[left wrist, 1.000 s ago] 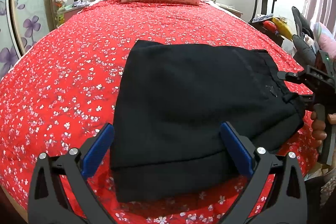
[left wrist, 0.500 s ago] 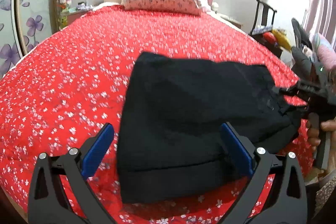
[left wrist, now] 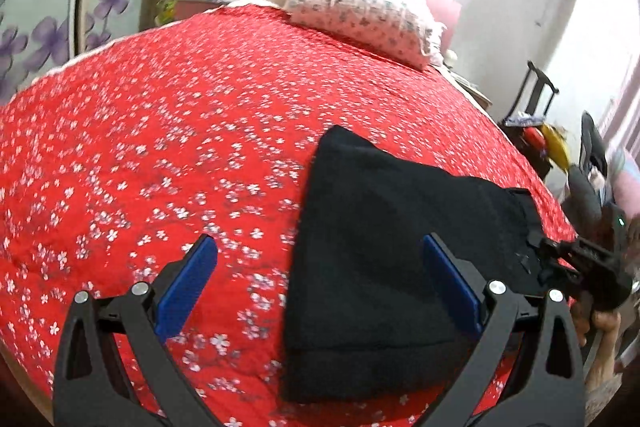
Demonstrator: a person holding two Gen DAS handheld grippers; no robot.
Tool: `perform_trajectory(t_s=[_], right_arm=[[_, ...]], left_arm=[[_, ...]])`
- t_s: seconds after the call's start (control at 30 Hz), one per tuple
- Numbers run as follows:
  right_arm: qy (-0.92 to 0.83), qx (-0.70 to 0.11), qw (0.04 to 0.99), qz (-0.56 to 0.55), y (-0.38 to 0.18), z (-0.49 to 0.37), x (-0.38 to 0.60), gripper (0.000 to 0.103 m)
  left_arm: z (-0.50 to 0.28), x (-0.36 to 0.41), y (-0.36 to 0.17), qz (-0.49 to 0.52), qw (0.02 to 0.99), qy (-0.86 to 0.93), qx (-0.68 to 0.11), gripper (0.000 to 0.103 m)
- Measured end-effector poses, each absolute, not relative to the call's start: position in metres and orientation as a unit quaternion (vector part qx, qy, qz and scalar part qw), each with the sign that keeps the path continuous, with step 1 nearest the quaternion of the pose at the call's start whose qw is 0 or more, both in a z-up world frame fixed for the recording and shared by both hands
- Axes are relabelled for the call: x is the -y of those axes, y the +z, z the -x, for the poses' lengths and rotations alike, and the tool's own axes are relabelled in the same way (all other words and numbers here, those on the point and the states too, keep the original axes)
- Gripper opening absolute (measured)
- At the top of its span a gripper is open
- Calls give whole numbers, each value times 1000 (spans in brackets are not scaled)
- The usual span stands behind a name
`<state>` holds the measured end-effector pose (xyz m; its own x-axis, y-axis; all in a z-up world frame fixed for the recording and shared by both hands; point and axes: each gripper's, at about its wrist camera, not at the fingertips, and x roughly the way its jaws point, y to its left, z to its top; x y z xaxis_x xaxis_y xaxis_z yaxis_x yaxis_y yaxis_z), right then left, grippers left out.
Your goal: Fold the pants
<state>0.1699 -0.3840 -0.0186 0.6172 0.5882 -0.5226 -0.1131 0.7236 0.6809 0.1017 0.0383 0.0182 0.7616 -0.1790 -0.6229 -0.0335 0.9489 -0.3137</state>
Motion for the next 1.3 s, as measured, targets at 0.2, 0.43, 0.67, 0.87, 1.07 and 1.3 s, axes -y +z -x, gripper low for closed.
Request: perform_trajectory(t_s=[0.2,0.43,0.67,0.87,1.07,1.3], right_arm=[[258,-322,890,-196,18,-150,347,33],[255,-326,888,-200,14,-153,349,33],[251,-332,883,-215,6,-153,353,33],[248,-340,875,-240,-3,-153,359,33],[238,-349,870,-255,-9,-156,363,33],[229,-361,857,-289,-21,-161,371,34]], left_arm=[[-114,-61,13,206,909,-41,-360,101],[-155,-67,7,229,873,-112,-416,101],[-184,-65,-19,275,815,-164,-484,101],[-206,-56,-28,272,785,-216,-513,101],[-220,-48,-35,277,768,-249,-521,101],[-215,-45,-26,326,762,-282,-484,85]])
